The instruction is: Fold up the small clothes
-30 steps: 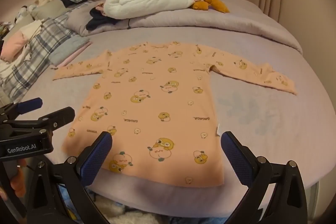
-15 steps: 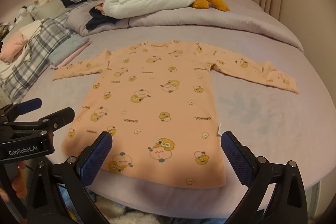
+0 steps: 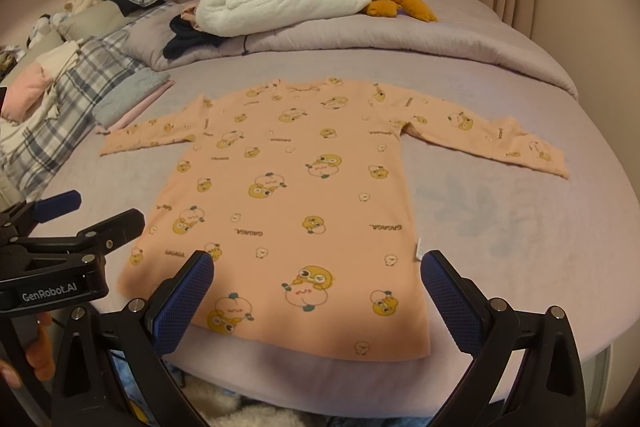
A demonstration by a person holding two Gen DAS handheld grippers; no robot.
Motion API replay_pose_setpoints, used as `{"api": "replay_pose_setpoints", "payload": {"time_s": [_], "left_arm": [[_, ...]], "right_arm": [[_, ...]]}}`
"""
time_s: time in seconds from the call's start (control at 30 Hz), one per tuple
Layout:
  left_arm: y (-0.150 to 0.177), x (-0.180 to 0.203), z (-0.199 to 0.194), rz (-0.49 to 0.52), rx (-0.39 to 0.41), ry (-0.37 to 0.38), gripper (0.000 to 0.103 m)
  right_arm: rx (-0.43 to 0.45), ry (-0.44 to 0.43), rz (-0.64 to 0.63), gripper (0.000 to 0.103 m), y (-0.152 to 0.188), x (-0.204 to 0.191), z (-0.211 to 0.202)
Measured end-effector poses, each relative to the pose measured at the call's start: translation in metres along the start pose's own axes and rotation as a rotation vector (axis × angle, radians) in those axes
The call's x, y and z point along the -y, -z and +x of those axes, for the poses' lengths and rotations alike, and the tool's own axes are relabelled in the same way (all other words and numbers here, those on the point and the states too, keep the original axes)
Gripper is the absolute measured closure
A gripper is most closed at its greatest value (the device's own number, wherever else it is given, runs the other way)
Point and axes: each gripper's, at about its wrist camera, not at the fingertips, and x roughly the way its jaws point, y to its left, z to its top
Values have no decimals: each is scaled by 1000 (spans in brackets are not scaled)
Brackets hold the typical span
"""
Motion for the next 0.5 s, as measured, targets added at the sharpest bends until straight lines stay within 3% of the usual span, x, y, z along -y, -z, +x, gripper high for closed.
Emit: {"api": "replay_pose_setpoints", "payload": {"time_s": [0.5], "left_arm": [[1,-1,3,0,-3,-1,0]], "right_arm": [[-4,-2,3,1,-1,0,2]]}}
